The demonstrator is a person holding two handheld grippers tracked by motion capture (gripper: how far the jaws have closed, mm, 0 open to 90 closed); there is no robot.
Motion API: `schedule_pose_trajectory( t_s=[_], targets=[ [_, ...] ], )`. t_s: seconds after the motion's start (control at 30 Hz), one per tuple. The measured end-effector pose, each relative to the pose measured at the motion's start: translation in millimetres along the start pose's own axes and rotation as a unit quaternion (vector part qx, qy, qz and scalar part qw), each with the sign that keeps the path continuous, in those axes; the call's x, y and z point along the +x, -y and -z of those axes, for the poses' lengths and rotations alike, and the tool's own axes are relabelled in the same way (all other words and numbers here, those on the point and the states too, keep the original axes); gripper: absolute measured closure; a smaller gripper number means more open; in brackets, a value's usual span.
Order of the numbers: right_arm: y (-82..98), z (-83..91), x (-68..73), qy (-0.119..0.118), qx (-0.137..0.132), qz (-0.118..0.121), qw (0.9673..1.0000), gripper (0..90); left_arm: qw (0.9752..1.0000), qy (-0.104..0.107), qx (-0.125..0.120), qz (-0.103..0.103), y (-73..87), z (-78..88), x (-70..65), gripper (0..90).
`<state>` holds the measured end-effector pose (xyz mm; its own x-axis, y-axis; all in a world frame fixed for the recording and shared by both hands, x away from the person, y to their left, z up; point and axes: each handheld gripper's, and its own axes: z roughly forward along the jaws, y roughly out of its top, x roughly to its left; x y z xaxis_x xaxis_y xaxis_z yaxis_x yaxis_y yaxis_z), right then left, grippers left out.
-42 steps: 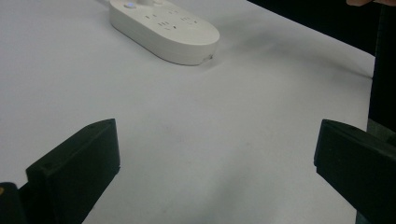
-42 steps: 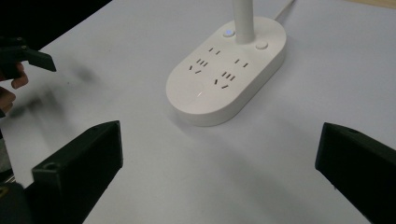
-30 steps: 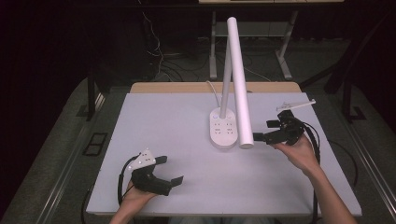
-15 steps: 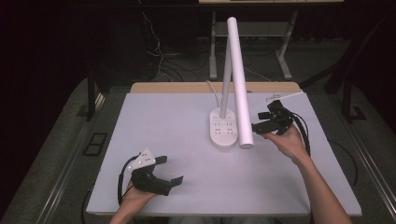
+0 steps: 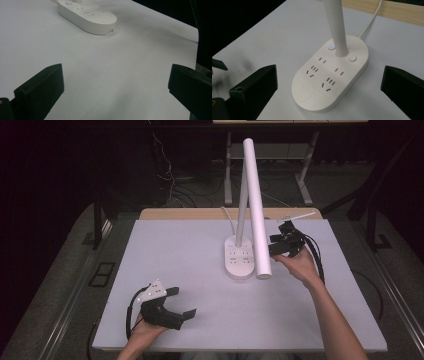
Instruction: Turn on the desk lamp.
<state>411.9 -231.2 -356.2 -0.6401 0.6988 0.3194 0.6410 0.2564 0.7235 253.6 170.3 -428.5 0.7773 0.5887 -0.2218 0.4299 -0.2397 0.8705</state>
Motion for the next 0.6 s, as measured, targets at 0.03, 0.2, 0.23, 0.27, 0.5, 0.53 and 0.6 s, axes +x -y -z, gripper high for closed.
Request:
schedule_pose_trajectory(
  t_s=[0.03, 0.2, 0.23, 0.27, 0.5, 0.53, 0.6],
  targets=[
    [-1.0, -1.6, -1.3, 0.000, -0.002, 0.001, 1.0000, 0.5, 1.0000, 0.000, -0.001, 0.001, 0.0, -0.1, -0.1, 0.0],
    [-5.0, -9.8, -7.5, 0.012, -0.006, -0.005, 0.9999, 2.2, 1.0000, 0.001, -0.001, 0.000, 0.0, -0.2, 0.1, 0.0],
    [-5.4, -10.2, -8.5, 0.009, -0.007, -0.005, 0.9999, 7.8, 1.0000, 0.001, -0.001, 0.000, 0.0, -0.3, -0.1, 0.0],
    [-5.6, -10.6, -9.2, 0.010, -0.012, -0.003, 0.9999, 9.5, 1.0000, 0.001, -0.001, 0.000, 0.0, -0.3, -0.1, 0.0],
    [-5.5, -19.3, -16.3, 0.029, -0.010, -0.005, 0.9995, 22.0, 1.0000, 0.002, 0.000, 0.000, 0.1, -0.3, 0.0, 0.0],
    [-5.4, -20.4, -17.1, 0.028, -0.009, -0.010, 0.9995, 23.3, 1.0000, 0.002, 0.000, -0.001, 0.1, -0.2, 0.1, 0.0],
    [-5.3, -21.8, -18.3, 0.027, -0.010, -0.010, 0.9995, 24.4, 1.0000, 0.001, 0.000, -0.001, 0.0, -0.2, -0.1, 0.0]
  ],
)
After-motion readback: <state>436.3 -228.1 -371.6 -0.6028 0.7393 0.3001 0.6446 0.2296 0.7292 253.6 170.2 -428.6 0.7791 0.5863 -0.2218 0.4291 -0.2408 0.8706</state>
